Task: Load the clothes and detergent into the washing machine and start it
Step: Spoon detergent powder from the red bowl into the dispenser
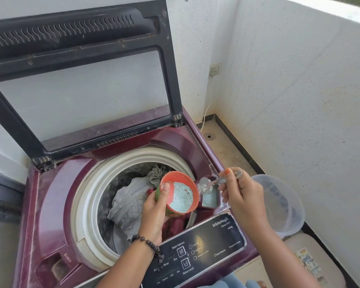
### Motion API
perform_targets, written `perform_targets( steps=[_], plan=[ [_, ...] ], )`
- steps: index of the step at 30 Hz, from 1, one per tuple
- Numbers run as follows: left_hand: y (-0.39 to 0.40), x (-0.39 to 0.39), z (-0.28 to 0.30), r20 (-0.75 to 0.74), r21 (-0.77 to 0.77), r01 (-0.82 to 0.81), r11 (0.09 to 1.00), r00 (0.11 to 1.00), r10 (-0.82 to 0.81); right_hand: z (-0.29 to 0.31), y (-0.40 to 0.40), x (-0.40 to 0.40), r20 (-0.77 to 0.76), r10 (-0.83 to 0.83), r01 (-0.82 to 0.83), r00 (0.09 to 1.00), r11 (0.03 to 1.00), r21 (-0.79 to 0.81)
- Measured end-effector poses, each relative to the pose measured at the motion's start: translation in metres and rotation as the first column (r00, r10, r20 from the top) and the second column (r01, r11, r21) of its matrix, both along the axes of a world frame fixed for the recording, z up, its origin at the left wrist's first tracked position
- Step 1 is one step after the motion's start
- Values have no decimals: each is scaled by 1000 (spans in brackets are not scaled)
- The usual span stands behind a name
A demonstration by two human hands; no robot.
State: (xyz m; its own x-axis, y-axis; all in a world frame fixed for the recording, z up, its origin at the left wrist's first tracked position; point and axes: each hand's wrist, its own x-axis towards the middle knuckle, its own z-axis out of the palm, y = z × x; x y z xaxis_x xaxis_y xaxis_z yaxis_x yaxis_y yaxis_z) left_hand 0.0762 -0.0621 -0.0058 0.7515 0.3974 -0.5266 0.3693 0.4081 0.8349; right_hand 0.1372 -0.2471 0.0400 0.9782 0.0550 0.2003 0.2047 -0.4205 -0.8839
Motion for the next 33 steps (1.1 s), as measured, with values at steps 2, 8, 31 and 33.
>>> perform_targets(
  steps=[2,8,31,33],
  plan=[
    [1,0,-1,0,6,3,1000,1000,-3,-1,4,-3,-116,71,-49,991,981,187],
    [1,-1,-2,20,50,28,998,999,-29,-14,14,-11,-314,300,-242,901,947,211],
    [-2,-6,10,143,116,-13,993,990,-3,-8,13,-8,-484,340,-153,806,910,385],
    [-3,-6,10,159,140,-1,990,987,-21,-6,12,-8,-507,341,-118,792,899,421]
  ],
)
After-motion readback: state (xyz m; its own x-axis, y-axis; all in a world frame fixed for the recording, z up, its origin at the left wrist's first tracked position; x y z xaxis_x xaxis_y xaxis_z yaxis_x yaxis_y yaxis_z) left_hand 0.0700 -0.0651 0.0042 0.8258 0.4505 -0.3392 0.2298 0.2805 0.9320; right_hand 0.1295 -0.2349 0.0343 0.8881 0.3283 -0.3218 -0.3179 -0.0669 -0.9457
